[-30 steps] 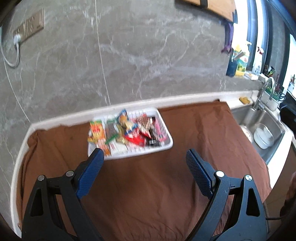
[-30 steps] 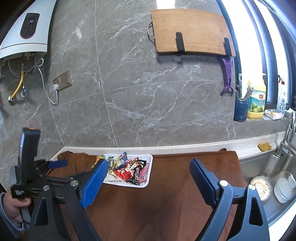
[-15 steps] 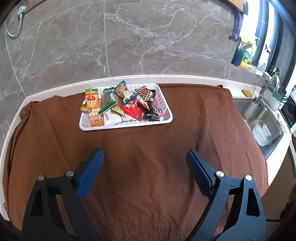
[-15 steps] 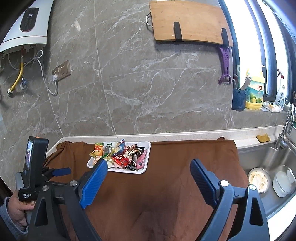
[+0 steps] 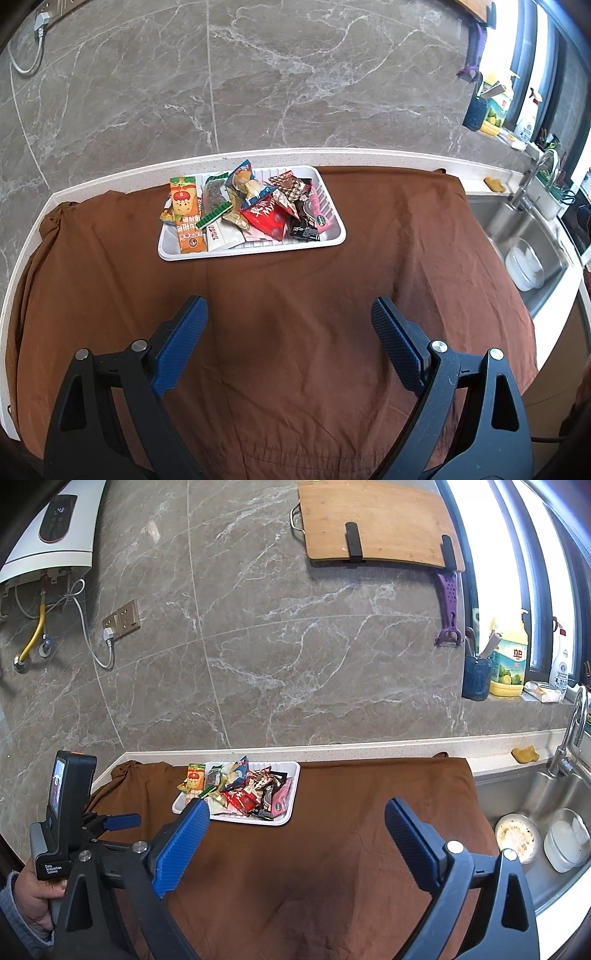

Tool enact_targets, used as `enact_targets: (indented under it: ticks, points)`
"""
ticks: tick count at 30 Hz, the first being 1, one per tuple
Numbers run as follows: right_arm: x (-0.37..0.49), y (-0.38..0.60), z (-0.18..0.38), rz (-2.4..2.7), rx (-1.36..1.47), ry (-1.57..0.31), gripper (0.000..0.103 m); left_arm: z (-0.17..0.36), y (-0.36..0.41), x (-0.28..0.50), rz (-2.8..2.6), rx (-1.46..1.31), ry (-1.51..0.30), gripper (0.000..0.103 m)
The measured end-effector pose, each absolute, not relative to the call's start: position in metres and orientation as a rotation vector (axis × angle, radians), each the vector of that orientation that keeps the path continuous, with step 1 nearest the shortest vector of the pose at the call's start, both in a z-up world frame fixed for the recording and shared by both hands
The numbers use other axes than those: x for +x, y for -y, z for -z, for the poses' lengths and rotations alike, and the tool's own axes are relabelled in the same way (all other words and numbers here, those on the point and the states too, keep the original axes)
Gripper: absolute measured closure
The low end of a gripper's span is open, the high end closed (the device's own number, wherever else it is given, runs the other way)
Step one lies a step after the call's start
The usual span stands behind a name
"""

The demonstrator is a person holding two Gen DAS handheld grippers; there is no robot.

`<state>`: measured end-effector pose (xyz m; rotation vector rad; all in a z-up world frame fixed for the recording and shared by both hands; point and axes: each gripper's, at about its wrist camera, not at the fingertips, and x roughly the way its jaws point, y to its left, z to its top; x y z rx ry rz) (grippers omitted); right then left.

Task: Organize snacks

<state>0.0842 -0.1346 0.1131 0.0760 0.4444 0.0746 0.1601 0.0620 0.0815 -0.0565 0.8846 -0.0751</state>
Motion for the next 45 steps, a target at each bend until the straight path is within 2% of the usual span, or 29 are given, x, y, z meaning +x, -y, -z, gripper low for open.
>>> enact_targets:
  ticks: [45]
  points:
    - [0.0946, 0.1367, -0.1071, -0.069, 0.09, -0.466, 0.005, -0.0839, -0.0606, 0.1647, 0.067, -0.013, -0.847, 0.013]
